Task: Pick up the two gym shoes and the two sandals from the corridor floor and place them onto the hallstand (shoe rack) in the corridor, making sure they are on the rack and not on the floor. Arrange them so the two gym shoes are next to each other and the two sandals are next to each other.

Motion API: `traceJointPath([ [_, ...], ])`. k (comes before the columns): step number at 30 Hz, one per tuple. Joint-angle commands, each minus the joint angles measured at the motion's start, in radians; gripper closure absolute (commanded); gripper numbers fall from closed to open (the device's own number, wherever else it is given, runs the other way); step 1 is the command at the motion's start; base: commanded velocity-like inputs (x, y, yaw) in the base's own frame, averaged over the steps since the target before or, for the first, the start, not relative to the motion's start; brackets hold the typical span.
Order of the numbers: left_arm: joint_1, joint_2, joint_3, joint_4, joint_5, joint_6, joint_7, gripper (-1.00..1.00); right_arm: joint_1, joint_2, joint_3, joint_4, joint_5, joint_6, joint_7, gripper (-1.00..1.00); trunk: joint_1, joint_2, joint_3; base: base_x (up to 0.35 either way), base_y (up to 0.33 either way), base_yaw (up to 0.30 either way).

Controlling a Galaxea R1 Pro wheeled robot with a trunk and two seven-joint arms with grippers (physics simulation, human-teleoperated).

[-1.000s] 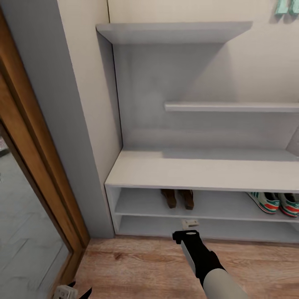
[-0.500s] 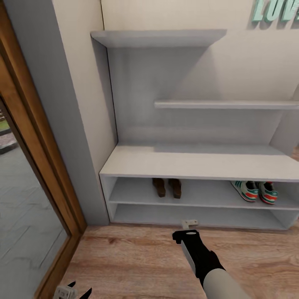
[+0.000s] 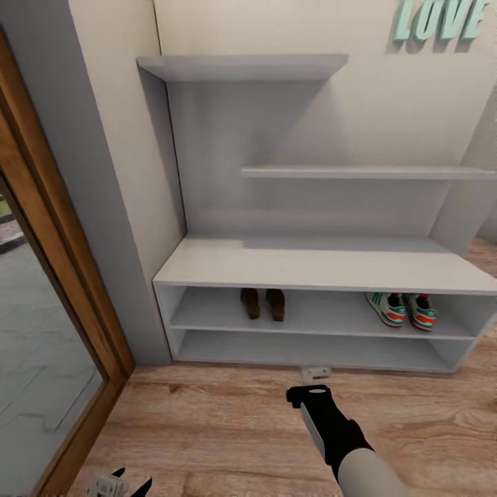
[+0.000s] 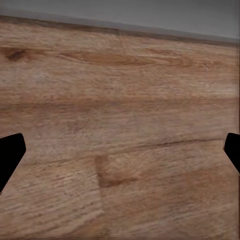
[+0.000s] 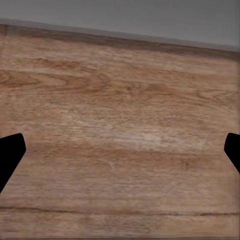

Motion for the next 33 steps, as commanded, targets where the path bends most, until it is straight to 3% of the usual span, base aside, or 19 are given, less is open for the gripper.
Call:
traceJointPath([
  [1, -0.001, 0.000, 0.005, 0.001, -0.002, -0.003, -0.006, -1.00, 0.000, 0.001, -0.005, 0.006, 0.010, -0.003, 0.003, -1.00, 0.000, 0.000, -0.001, -0.115, -0.079, 0.000],
  [5, -0.001, 0.000, 0.008, 0.001, -0.001, -0.003, -0.006, -1.00, 0.000, 0.001, -0.005, 0.049, 0.010, -0.056, 0.003, -1.00, 0.000, 0.000, -0.001, -0.091, -0.047, 0.000],
  [13, -0.001, 0.003, 0.010, 0.001, 0.001, -0.005, -0.005, -1.00, 0.001, -0.080, -0.005, 0.171, 0.009, -0.205, 0.006, -1.00, 0.000, 0.000, -0.001, -0.029, -0.014, 0.000],
  [14, -0.001, 0.004, 0.010, 0.001, 0.002, -0.005, -0.005, -1.00, 0.001, -0.101, -0.005, 0.206, 0.009, -0.245, 0.006, -1.00, 0.000, 0.000, -0.001, -0.007, -0.003, 0.000],
  [15, -0.001, 0.004, 0.010, 0.001, 0.002, -0.005, -0.005, -1.00, 0.001, -0.101, -0.005, 0.206, 0.009, -0.245, 0.006, -1.00, 0.000, 0.000, -0.001, -0.007, -0.003, 0.000],
  [16, -0.001, 0.005, 0.010, 0.001, 0.002, -0.005, -0.006, -1.00, 0.001, -0.122, -0.005, 0.240, 0.009, -0.288, 0.007, -1.00, 0.000, 0.000, -0.001, -0.005, -0.002, 0.000],
  [17, -0.001, 0.005, 0.010, 0.001, 0.002, -0.005, -0.006, -1.00, 0.001, -0.122, -0.005, 0.240, 0.009, -0.288, 0.007, -1.00, 0.000, 0.000, -0.001, -0.005, -0.002, 0.000],
  [22, -0.001, 0.006, 0.010, 0.001, 0.002, -0.005, -0.004, -1.00, 0.001, -0.176, -0.004, 0.340, 0.009, -0.409, 0.008, -1.00, 0.000, 0.000, -0.001, -0.002, -0.001, 0.000],
  [33, -0.001, 0.009, 0.012, 0.002, 0.005, -0.005, -0.002, -1.00, 0.004, -0.245, -0.002, 0.495, 0.009, -0.603, 0.008, -1.00, 0.000, 0.000, -0.001, 0.000, 0.000, 0.000],
])
